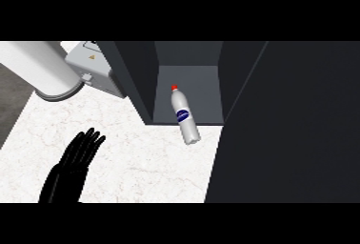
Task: Pick up the bottled water, place it into the cabinet and close the cabinet
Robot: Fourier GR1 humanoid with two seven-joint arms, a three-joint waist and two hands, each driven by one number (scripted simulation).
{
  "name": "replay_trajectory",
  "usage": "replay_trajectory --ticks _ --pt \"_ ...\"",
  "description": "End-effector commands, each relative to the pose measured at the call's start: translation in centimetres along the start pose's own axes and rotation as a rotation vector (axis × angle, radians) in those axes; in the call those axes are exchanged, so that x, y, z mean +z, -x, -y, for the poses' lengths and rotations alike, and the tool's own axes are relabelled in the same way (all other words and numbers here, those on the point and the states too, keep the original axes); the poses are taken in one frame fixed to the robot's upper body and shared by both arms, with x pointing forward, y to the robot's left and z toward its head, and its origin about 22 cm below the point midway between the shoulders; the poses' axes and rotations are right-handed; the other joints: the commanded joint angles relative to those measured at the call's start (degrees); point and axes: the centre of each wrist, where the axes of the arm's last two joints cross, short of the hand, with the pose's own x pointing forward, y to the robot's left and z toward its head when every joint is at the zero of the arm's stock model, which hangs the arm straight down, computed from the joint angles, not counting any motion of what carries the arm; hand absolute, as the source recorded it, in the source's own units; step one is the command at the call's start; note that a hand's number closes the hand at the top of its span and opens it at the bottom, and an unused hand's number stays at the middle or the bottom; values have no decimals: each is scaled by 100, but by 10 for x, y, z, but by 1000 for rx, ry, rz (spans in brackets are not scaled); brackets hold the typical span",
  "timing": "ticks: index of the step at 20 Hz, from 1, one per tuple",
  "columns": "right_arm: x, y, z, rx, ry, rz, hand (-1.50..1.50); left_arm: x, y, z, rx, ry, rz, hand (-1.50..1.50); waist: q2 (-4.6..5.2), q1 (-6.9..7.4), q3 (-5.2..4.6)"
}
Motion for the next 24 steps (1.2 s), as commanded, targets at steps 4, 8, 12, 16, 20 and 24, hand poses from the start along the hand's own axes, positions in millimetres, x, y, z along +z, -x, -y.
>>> replay_trajectory --ticks 4,8,12,16,20,24 --pt "-8 -30 -60 116 -115 61 150 25 -34 -44 -136 -16 24 -150 -15 -17 -13" --pt "-30 -27 -70 71 -160 66 150 29 -59 -48 -141 33 27 -150 -42 85 -23" --pt "-57 -18 -83 60 -242 57 150 26 -72 -44 -127 46 34 -150 -65 103 -26" --pt "-82 -14 -103 43 -265 69 150 28 -88 -57 -139 41 45 -150 -73 81 -30" --pt "-119 -8 -141 32 -276 52 150 28 -89 -44 -115 47 23 -150 -51 103 -31" --pt "-154 4 -180 43 -241 15 150 28 -101 -32 -113 53 44 -150 -3 176 -8"
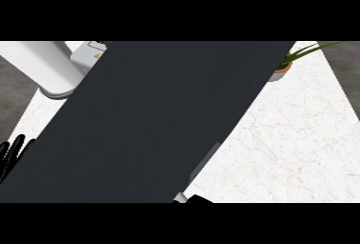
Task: Pick up the bottled water, place it into the cabinet and close the cabinet
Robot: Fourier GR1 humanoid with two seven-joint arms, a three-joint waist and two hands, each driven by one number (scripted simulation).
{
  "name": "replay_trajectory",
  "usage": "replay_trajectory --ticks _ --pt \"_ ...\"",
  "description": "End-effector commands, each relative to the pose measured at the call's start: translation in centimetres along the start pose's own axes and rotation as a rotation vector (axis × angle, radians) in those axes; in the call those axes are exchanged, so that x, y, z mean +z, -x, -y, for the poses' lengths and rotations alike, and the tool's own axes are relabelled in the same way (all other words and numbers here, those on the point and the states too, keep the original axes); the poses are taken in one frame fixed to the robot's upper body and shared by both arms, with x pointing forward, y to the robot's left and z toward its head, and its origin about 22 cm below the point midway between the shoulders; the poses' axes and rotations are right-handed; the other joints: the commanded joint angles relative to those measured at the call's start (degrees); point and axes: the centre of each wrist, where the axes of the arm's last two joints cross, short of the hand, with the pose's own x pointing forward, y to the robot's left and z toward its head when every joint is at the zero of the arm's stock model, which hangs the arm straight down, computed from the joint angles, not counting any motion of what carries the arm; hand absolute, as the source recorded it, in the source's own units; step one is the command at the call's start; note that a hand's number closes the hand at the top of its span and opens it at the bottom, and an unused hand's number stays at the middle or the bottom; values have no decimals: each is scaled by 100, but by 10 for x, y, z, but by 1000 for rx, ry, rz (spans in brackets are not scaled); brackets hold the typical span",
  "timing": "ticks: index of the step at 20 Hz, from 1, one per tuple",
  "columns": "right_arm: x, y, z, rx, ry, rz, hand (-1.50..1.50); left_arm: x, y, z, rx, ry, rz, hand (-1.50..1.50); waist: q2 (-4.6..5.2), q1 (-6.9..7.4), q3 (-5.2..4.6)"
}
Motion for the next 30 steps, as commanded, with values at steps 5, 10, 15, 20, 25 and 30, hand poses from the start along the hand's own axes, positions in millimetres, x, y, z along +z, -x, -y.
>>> replay_trajectory --ticks 5,10,15,20,25,30 --pt "-65 9 -41 -27 122 -4 150 -2 -30 -11 -5 29 1 -150 70 149 16" --pt "-109 4 -25 -101 182 -36 150 -13 -43 -1 12 39 1 -150 108 158 25" --pt "-136 -10 -4 -109 -30 -104 150 4 -42 -12 -1 12 11 -150 118 122 25" --pt "-138 30 16 -168 -204 -213 150 2 -54 -3 -11 18 22 -150 125 34 31" --pt "-141 31 69 -180 -109 -159 150 13 -59 -15 -12 4 9 -150 105 -63 31" --pt "-152 56 101 -142 -32 -135 150 -2 -69 -6 -20 -4 11 -150 116 -57 32"
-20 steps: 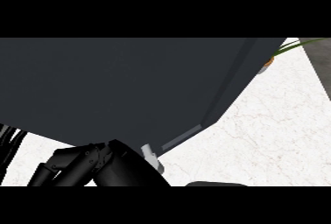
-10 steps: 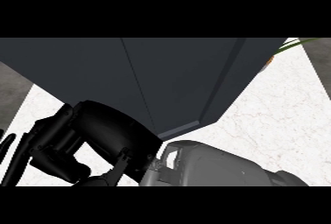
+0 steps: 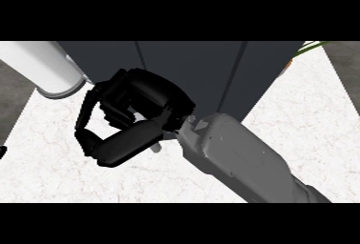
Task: Pick up the bottled water, place it into the cabinet and close the cabinet
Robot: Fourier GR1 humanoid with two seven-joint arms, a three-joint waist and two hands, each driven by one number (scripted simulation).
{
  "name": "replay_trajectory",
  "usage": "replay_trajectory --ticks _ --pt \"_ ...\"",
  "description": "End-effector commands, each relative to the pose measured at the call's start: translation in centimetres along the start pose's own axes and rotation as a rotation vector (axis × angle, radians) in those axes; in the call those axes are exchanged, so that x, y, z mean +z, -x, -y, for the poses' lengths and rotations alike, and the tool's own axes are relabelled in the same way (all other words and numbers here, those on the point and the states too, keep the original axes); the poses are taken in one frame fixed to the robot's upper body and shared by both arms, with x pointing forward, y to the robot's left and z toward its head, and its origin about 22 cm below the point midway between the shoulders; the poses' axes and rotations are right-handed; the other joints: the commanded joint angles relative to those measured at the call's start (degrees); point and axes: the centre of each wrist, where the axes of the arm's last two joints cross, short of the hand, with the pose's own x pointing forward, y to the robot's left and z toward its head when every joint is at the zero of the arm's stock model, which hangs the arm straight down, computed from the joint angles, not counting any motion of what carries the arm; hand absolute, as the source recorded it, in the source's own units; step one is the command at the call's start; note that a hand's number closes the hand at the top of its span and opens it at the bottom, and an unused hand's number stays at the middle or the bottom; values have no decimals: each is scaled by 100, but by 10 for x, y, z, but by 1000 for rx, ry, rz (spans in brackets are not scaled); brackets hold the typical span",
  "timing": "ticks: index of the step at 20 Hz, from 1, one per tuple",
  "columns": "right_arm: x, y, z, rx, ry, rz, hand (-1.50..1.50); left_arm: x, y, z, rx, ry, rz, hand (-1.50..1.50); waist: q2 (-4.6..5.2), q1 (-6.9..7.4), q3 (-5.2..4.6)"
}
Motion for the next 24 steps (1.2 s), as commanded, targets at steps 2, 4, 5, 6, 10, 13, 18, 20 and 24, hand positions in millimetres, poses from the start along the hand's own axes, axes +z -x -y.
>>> replay_trajectory --ticks 2,4,5,6,10,13,18,20,24 --pt "12 -12 57 38 121 60 150 -5 -5 -3 -7 -26 24 -150 2 -38 1" --pt "0 3 53 94 211 56 150 0 -12 3 0 -14 1 -150 -3 18 2" --pt "3 -19 62 98 231 56 150 5 0 -3 1 -12 -5 -150 -8 -22 -2" --pt "8 16 63 114 270 64 150 -1 -10 -5 -9 -20 7 -150 -2 -25 1" --pt "-1 1 67 175 343 64 150 -6 -11 -6 -22 -14 -6 -150 -9 -38 -1" --pt "13 -10 97 187 392 72 150 -5 5 6 -2 -17 1 -150 13 -62 -2" --pt "16 -16 108 192 443 115 -150 -14 -10 2 0 29 -6 -150 19 -28 1" --pt "14 -23 112 209 462 123 -150 -14 -1 4 1 11 3 -150 39 -33 -5" --pt "21 -26 117 211 456 128 -150 -15 -2 21 13 30 2 -150 6 -29 3"
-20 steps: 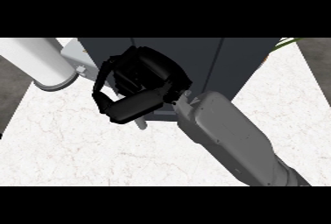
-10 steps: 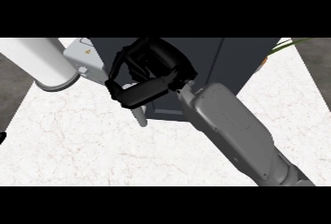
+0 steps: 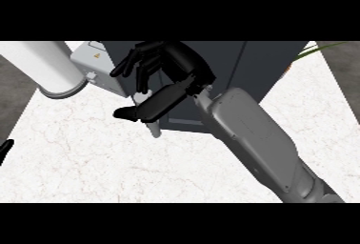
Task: Pick up the bottled water, place it into the cabinet and close the cabinet
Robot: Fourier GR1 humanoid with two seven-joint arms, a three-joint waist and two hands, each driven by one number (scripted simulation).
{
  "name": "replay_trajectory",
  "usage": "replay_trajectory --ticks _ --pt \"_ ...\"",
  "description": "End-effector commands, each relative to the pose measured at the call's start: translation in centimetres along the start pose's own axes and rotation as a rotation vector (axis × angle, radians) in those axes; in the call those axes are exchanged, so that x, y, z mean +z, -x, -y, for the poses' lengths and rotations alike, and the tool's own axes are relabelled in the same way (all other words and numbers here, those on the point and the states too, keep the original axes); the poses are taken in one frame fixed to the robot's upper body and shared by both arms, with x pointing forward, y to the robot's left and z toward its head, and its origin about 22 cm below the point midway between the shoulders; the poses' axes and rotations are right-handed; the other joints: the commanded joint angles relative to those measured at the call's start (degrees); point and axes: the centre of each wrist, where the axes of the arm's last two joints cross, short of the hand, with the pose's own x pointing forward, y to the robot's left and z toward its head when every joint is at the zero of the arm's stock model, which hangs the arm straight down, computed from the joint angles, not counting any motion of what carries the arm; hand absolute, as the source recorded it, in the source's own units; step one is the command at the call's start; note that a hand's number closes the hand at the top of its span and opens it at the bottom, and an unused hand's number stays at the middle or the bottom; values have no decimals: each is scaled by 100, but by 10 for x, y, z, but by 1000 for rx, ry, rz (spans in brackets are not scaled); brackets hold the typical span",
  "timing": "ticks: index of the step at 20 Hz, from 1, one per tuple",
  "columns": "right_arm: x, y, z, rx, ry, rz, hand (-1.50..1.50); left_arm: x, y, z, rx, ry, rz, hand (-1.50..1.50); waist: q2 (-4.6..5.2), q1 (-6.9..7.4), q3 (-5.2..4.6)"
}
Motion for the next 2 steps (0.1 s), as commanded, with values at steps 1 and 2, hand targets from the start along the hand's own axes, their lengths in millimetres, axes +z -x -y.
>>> replay_trajectory --ticks 1,2 --pt "10 -9 64 65 252 15 -150 -1 3 1 -12 12 16 -150 160 -70 77" --pt "10 -11 65 64 266 26 -150 -6 -1 8 6 16 -1 -150 164 -91 83"
